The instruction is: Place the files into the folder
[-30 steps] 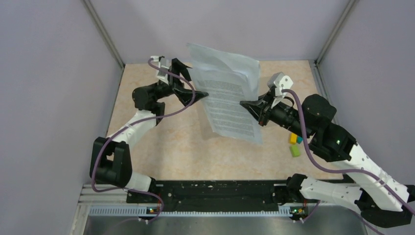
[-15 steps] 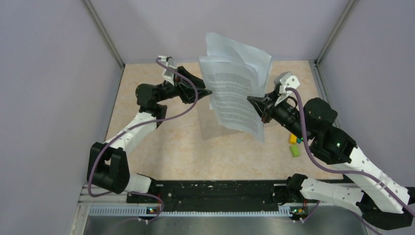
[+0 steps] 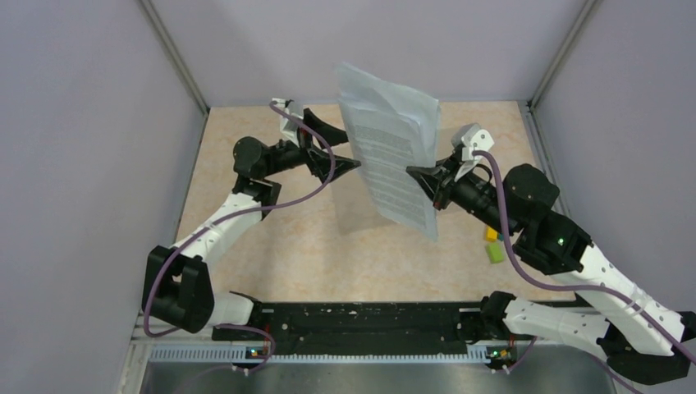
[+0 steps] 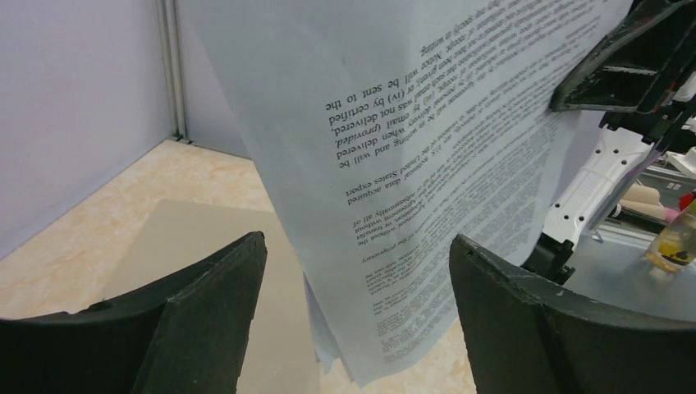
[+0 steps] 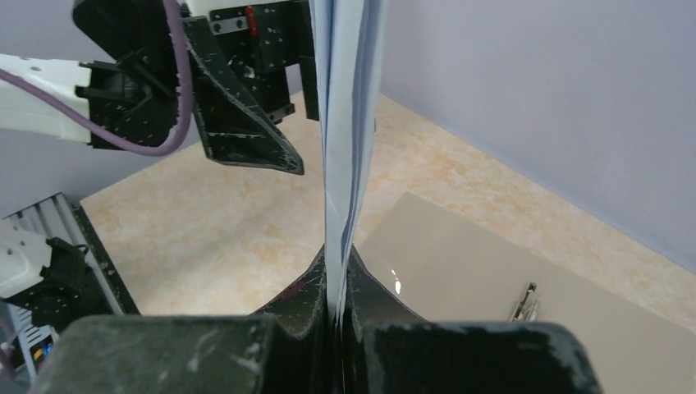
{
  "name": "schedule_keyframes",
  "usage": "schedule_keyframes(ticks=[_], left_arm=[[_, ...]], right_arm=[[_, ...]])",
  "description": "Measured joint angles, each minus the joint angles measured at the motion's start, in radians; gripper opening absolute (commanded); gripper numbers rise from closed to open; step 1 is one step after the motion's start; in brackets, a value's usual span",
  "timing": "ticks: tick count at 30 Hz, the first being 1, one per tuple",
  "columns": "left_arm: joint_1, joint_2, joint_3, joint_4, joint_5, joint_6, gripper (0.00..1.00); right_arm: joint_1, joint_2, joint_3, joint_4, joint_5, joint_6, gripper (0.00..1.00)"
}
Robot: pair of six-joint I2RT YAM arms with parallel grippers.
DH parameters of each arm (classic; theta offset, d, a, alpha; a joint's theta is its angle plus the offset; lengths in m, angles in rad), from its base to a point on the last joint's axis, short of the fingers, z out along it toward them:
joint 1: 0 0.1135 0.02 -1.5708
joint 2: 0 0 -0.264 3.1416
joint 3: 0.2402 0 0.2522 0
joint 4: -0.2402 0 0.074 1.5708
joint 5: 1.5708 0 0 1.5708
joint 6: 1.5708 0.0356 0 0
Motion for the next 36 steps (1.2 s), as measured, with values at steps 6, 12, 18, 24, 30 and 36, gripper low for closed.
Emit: schedule_keyframes(ticks=[6,12,18,24,30,36], left_arm=[[0.0,0.0,0.034,-0.036,0.005,0.036,0.93],[0.002,0.007,0.117,-0.035,0.043,0.045,0.94],[0.004,0.048,0.181,0.074,0.116,-0.069,0.88],[0.001,0.095,0.216,0.211,0.184,-0.232,0.61],[0.0,0.105,0.223,0.287,0.219,-0.327,0.38],[0.0,0.103,0.219,0.269,0.218,-0.321,0.25]], right_arm=[[0.0,0.013,0.047,-0.014,-0.086,-0.004,0.0],[0.0,0.011,0.081,-0.032,-0.139,-0.008,0.0],[0.0,-0.003,0.101,-0.047,-0.159,-0.01,0.0],[0.0,-0.016,0.101,-0.05,-0.159,-0.01,0.0],[0.0,-0.017,0.1,-0.051,-0.114,-0.01,0.0],[0.0,-0.02,0.066,-0.031,-0.058,-0.007,0.0]])
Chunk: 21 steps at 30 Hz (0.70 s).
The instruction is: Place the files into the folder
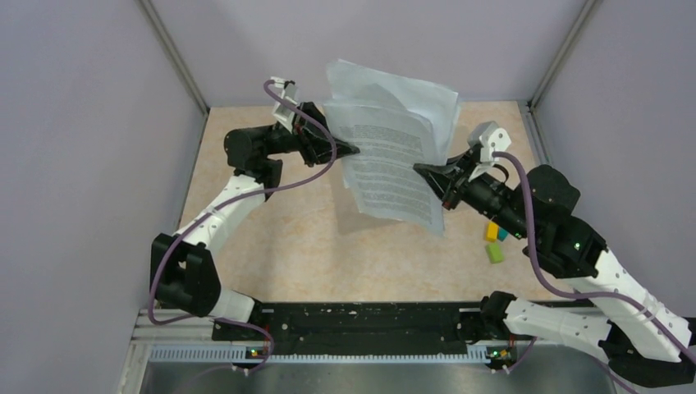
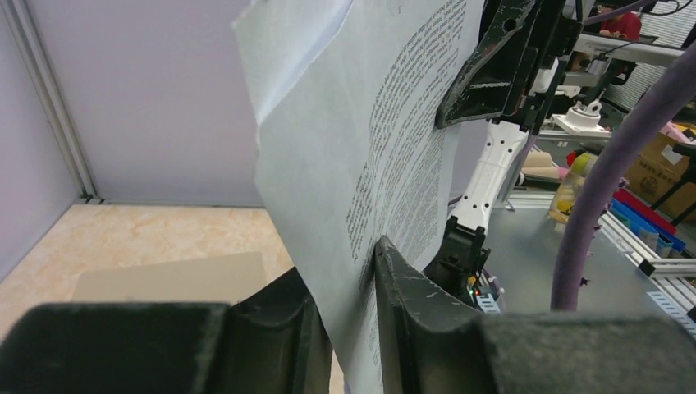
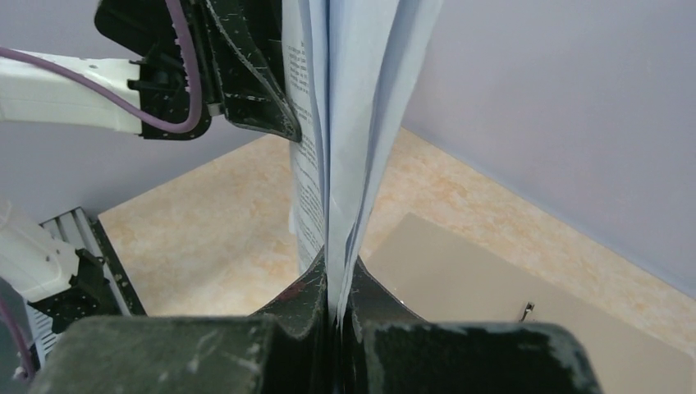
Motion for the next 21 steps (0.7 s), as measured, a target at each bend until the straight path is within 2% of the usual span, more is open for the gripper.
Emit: schedule_keyframes(ticks=[2,4,5,9,13,17,21], left_arm=[[-0.001,-0.01,-0.02,-0.032,-0.005,0.027,0.18],[-0.003,-0.026,-0.048,-0.081,-0.011,0.069,0.02],[-0.005,-0.035,-0.061,-0.11,-0.018,0.095,0.0],[-0.028,-0.101,-0.136,-0.305,-0.118,0.289,0.0],[-0.098,-0.18,-0.231,-0.481,-0.303,0.523,0.0],[-0.151,-0.196,-0.344,-0.518,-0.469,0.663,0.0],[-0.153,-0.168,-0.44,-0.529,-0.579,0.752,0.0]], right_arm=[[0.0,0.0,-0.022,0.013,0.018,0.001,0.0],[0.0,0.0,-0.052,0.03,0.041,0.004,0.0],[0.0,0.001,-0.063,0.036,0.053,0.005,0.0],[0.0,0.008,-0.154,0.114,0.115,0.013,0.0],[0.0,0.013,-0.31,0.251,0.197,0.038,0.0],[-0.018,0.04,-0.486,0.408,0.256,0.073,0.13],[-0.11,0.087,-0.608,0.512,0.209,0.128,0.24]])
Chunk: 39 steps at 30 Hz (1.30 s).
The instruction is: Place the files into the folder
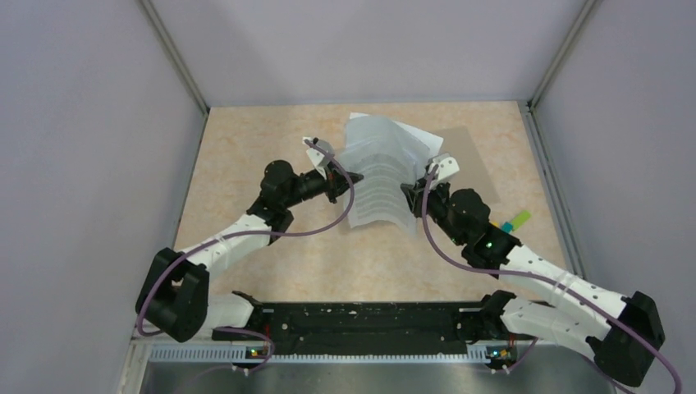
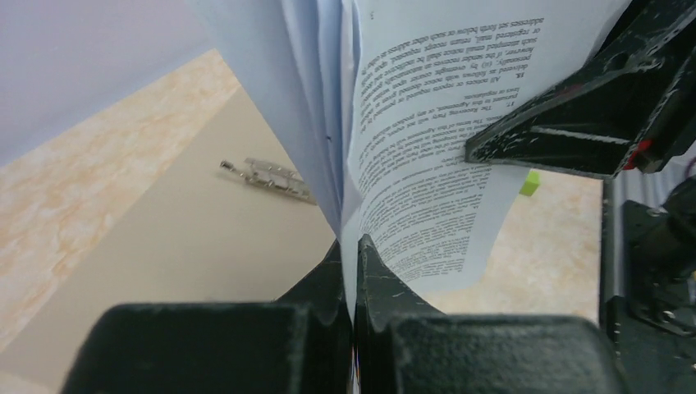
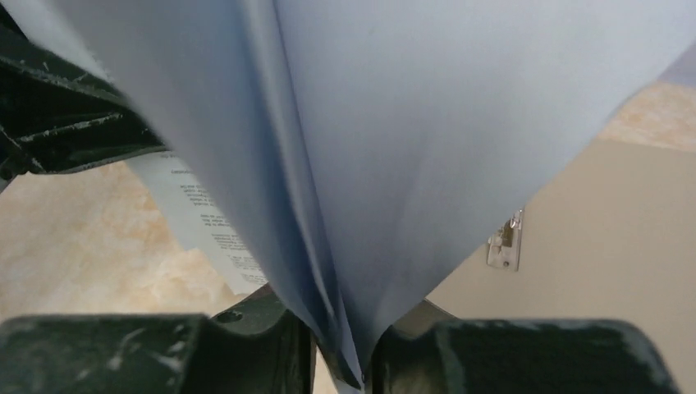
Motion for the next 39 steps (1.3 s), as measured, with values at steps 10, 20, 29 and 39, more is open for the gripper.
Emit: schedule_keyframes(ticks=[10,20,29,39], left_arm=[[-0.002,0.061,-0.054,0.074,-0.113,0.063,0.0],[-0.035,0.087,-0.093,0.153,-0.168,0.071,0.15],[-0.04,0.094,-0.121,0.153,-0.213,0.064,0.42],[-0.043,0.129,-0.122,0.155,-0.214,0.039,0.5]], right_arm=[[-0.136,0.064,-0.08,0.228,-0.145,0.079,0.33],[-0.142,0.111,-0.126,0.301,-0.186,0.091,0.35],[-0.142,0.111,-0.147,0.325,-0.184,0.09,0.35],[-0.142,0.109,-0.17,0.332,-0.181,0.088,0.36]])
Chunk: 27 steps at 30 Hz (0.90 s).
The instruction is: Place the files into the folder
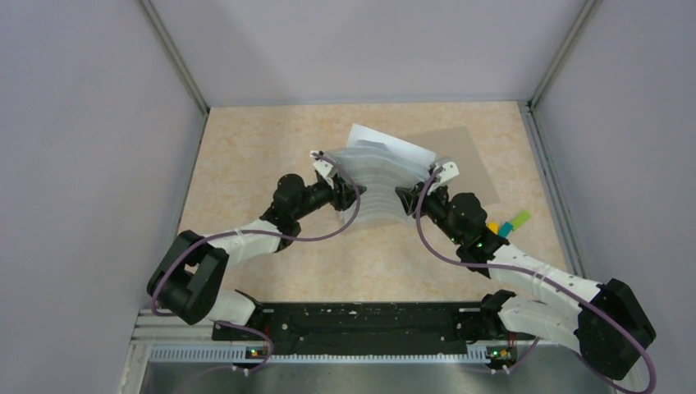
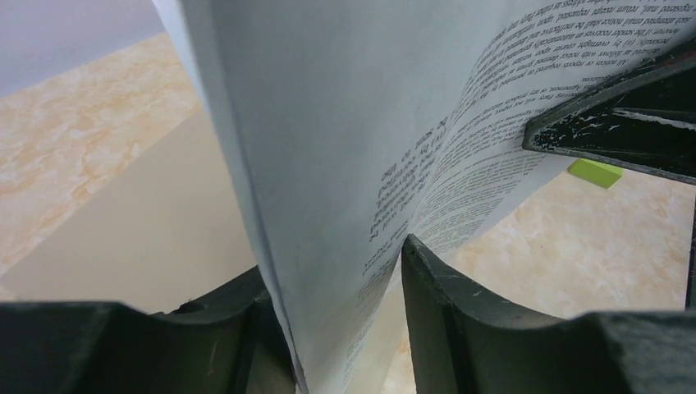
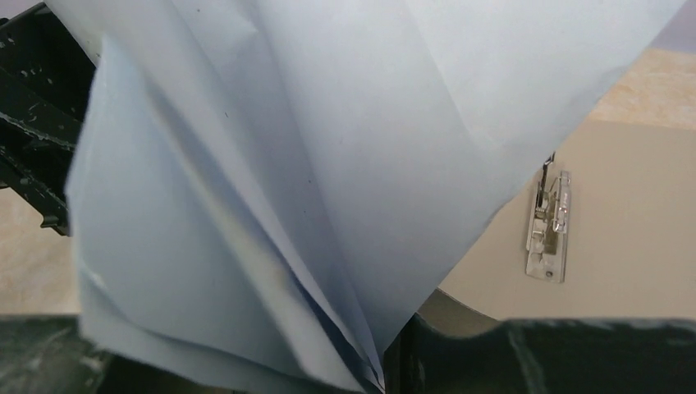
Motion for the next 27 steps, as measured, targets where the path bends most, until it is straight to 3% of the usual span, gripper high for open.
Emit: schedule_keyframes(ticks=[7,19,23,27], left_arm=[[0.0,0.003,-0.022,0.023,0.0,-0.016,0.51],[0.0,-0.003,-0.041,0.019,0.0,-0.021,0.54],[0.0,-0.011,-0.043,0.019,-0.001,-0.021,0.48],[0.0,-0.012,-0.043,0.02,0.002,-0.027,0.34]], right_arm=[[-0.009,-0.021,-0.034,0.0,-0.002,0.0,0.44],[-0.032,-0.035,-0.074,0.029,-0.043,0.003,0.47],[-0.037,-0.034,-0.074,0.032,-0.058,0.003,0.47],[-0.039,-0.034,-0.074,0.048,-0.063,0.005,0.47]])
